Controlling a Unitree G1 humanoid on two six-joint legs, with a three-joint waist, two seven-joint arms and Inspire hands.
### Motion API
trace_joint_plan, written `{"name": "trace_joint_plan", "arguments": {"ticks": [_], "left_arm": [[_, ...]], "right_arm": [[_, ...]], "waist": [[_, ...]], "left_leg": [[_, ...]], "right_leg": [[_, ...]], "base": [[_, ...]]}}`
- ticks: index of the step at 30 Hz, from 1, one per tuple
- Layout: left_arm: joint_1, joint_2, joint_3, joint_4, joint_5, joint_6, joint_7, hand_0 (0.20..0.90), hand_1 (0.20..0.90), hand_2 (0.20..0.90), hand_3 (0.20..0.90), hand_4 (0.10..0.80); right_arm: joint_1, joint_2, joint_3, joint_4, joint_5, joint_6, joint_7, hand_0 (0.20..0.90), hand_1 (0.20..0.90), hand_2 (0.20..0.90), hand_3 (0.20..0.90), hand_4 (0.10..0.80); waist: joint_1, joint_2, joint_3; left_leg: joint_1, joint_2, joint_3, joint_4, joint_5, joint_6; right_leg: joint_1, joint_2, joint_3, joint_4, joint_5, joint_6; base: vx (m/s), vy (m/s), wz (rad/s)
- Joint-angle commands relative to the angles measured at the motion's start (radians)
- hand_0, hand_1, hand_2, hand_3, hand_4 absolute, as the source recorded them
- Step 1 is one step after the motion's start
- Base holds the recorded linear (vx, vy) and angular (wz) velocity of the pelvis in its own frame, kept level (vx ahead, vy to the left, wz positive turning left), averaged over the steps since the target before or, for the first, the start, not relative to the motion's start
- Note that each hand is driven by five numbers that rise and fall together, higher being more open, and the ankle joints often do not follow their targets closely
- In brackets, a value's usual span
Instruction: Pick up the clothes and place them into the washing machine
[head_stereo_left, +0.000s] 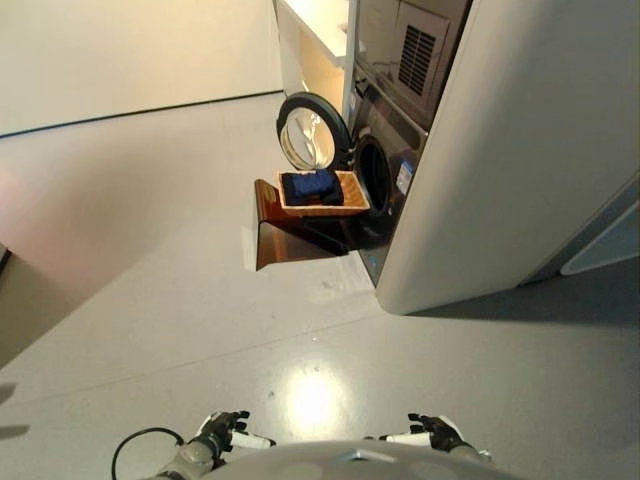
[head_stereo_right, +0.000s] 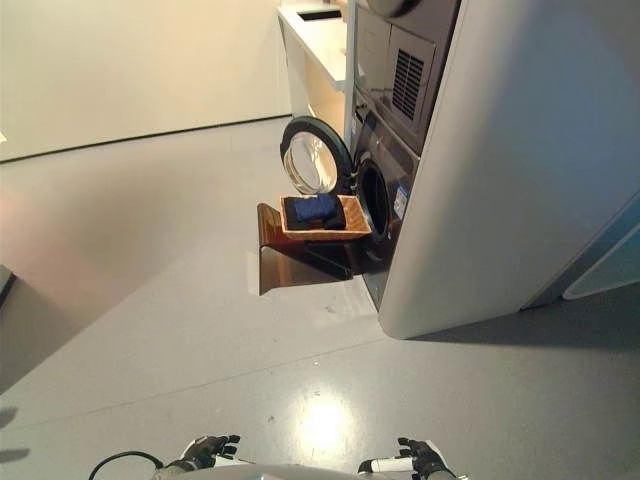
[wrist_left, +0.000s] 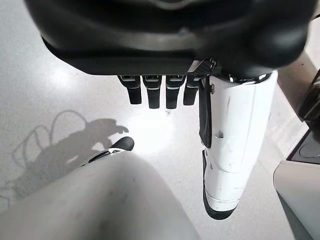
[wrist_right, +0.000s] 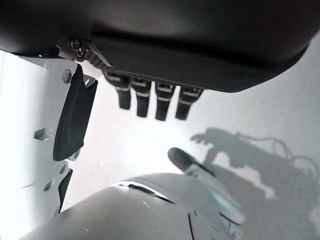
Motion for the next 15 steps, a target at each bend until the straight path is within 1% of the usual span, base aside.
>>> {"name": "trace_joint_plan", "arguments": {"ticks": [1,2,3,5,6,7,8,9,10,11,12,13,15], "left_arm": [[-0.062,0.012,0.051,0.003,-0.055,-0.029,0.009,0.9,0.9,0.9,0.9,0.8],[-0.068,0.024,0.049,-0.006,-0.054,-0.034,0.004,0.9,0.9,0.9,0.9,0.8],[-0.069,0.024,0.049,-0.006,-0.054,-0.035,0.004,0.9,0.9,0.9,0.9,0.8],[-0.064,0.03,0.053,-0.004,-0.058,-0.038,0.001,0.9,0.9,0.9,0.9,0.8],[-0.063,0.034,0.062,0.001,-0.067,-0.042,0.007,0.9,0.9,0.9,0.9,0.8],[-0.063,0.035,0.067,0.004,-0.071,-0.046,0.011,0.9,0.9,0.9,0.9,0.8],[-0.063,0.034,0.067,0.006,-0.069,-0.05,0.014,0.9,0.9,0.9,0.9,0.8],[-0.066,0.032,0.066,0.015,-0.066,-0.055,0.016,0.9,0.9,0.9,0.9,0.8],[-0.068,0.035,0.069,0.021,-0.07,-0.06,0.021,0.9,0.9,0.9,0.9,0.8],[-0.068,0.035,0.072,0.024,-0.075,-0.063,0.027,0.9,0.9,0.9,0.9,0.8],[-0.067,0.034,0.072,0.024,-0.075,-0.064,0.027,0.9,0.9,0.9,0.9,0.8],[-0.062,0.032,0.075,0.019,-0.083,-0.064,0.031,0.9,0.9,0.9,0.9,0.8],[-0.05,0.023,0.076,0.022,-0.091,-0.069,0.035,0.9,0.9,0.9,0.9,0.8]], "right_arm": [[-0.013,-0.015,-0.012,0.057,0.055,-0.015,-0.004,0.9,0.9,0.9,0.9,0.8],[-0.007,-0.013,-0.017,0.068,0.064,-0.013,-0.001,0.9,0.9,0.9,0.9,0.8],[-0.008,-0.013,-0.017,0.068,0.065,-0.014,-0.001,0.9,0.9,0.9,0.9,0.8],[0.006,-0.015,-0.027,0.077,0.068,-0.015,0.0,0.9,0.9,0.9,0.9,0.8],[0.014,-0.018,-0.038,0.078,0.07,-0.015,-0.002,0.9,0.9,0.9,0.9,0.8],[0.022,-0.019,-0.046,0.077,0.068,-0.017,-0.002,0.9,0.9,0.9,0.9,0.8],[0.026,-0.021,-0.052,0.082,0.065,-0.016,-0.002,0.9,0.9,0.9,0.9,0.8],[0.032,-0.019,-0.057,0.089,0.058,-0.012,-0.001,0.9,0.9,0.9,0.9,0.8],[0.041,-0.017,-0.067,0.093,0.048,-0.005,0.001,0.9,0.9,0.9,0.9,0.8],[0.047,-0.015,-0.07,0.093,0.042,-0.004,0.003,0.9,0.9,0.9,0.9,0.8],[0.048,-0.016,-0.07,0.093,0.041,-0.004,0.003,0.9,0.9,0.9,0.9,0.8],[0.056,-0.016,-0.074,0.09,0.037,-0.005,0.005,0.9,0.9,0.9,0.9,0.8],[0.071,-0.014,-0.076,0.09,0.035,-0.009,0.008,0.9,0.9,0.9,0.9,0.8]], "waist": [[-0.012,-0.039,0.021],[-0.025,-0.03,0.044],[-0.025,-0.031,0.044],[-0.035,-0.029,0.048],[-0.043,-0.028,0.049],[-0.051,-0.029,0.047],[-0.06,-0.034,0.046],[-0.074,-0.038,0.046],[-0.093,-0.04,0.039],[-0.104,-0.034,0.034],[-0.102,-0.029,0.034],[-0.105,-0.029,0.026],[-0.121,-0.025,0.002]], "left_leg": [[-0.032,-0.054,-0.072,0.131,-0.081,0.031],[-0.027,-0.038,-0.088,0.155,-0.093,0.037],[-0.028,-0.039,-0.087,0.157,-0.095,0.037],[-0.007,-0.039,-0.101,0.152,-0.11,0.031],[0.027,-0.038,-0.112,0.137,-0.122,0.021],[0.062,-0.036,-0.118,0.119,-0.134,0.009],[0.095,-0.037,-0.128,0.105,-0.145,-0.005],[0.138,-0.032,-0.141,0.091,-0.158,-0.02],[0.191,-0.012,-0.161,0.063,-0.17,-0.043],[0.221,0.006,-0.172,0.054,-0.171,-0.053],[0.224,0.011,-0.169,0.053,-0.173,-0.054],[0.246,0.02,-0.179,0.046,-0.173,-0.061],[0.265,0.053,-0.204,0.066,-0.157,-0.073]], "right_leg": [[-0.101,-0.034,0.007,0.371,0.037,0.032],[-0.174,-0.011,0.023,0.465,0.042,0.023],[-0.176,-0.012,0.024,0.469,0.039,0.023],[-0.225,-0.024,0.011,0.412,0.025,0.011],[-0.242,-0.042,-0.013,0.345,0.02,0.008],[-0.254,-0.061,-0.034,0.266,0.035,0.012],[-0.26,-0.075,-0.046,0.157,0.067,0.025],[-0.278,-0.075,-0.049,0.026,0.12,0.039],[-0.305,-0.07,-0.021,-0.093,0.177,0.062],[-0.326,-0.062,-0.006,-0.127,0.202,0.069],[-0.323,-0.057,-0.008,-0.13,0.202,0.069],[-0.331,-0.051,-0.005,-0.112,0.215,0.07],[-0.324,-0.016,0.044,-0.099,0.227,0.049]], "base": [[0.173,0.138,-0.07],[0.125,0.093,-0.04],[0.162,0.059,0.05],[0.261,0.006,0.17],[0.371,-0.04,0.29],[0.428,-0.098,0.28],[0.47,-0.138,0.23],[0.649,-0.202,0.28],[0.653,-0.205,0.29],[0.48,-0.147,0.23],[0.348,-0.123,0.06],[0.354,-0.153,0.01],[0.509,-0.258,0.19]]}}
